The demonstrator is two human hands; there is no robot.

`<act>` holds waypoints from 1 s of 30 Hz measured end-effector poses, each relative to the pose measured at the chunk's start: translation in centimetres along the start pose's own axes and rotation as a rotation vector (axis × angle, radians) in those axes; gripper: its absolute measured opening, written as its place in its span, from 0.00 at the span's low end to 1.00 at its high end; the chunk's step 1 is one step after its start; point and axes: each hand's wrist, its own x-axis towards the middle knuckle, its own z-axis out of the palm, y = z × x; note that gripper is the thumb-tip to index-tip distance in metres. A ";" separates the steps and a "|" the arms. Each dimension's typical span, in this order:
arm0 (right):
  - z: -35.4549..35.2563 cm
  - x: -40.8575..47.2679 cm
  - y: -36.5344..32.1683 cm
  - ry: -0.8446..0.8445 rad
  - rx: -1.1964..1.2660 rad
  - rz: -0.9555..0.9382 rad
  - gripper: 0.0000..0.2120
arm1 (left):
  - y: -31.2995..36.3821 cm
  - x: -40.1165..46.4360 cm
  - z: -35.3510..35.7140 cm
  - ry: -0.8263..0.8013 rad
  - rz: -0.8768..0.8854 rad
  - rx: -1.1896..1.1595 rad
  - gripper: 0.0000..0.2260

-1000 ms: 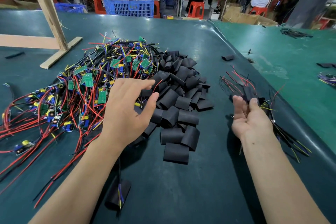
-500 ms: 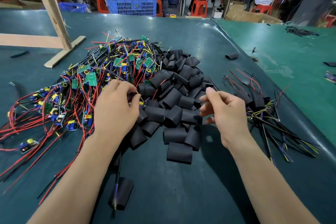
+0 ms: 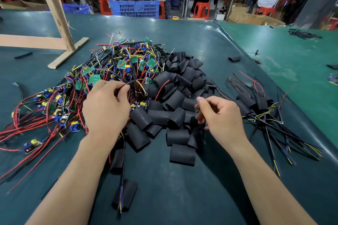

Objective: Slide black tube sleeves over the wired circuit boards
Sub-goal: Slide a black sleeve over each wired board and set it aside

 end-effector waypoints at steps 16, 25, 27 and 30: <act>0.3 -0.3 0.2 -0.061 -0.018 -0.048 0.14 | 0.9 -1.0 0.4 -0.256 0.199 0.044 0.11; 0.6 -0.6 -1.0 -0.230 0.333 0.045 0.08 | 2.1 -1.6 0.1 0.199 0.594 -0.216 0.07; 0.5 -0.6 -1.6 -0.279 0.542 0.073 0.12 | 2.8 -2.2 0.3 0.158 0.738 -0.248 0.06; 0.1 -0.5 -2.0 -0.322 0.792 0.118 0.18 | 3.4 -2.7 0.8 0.133 0.848 -0.233 0.07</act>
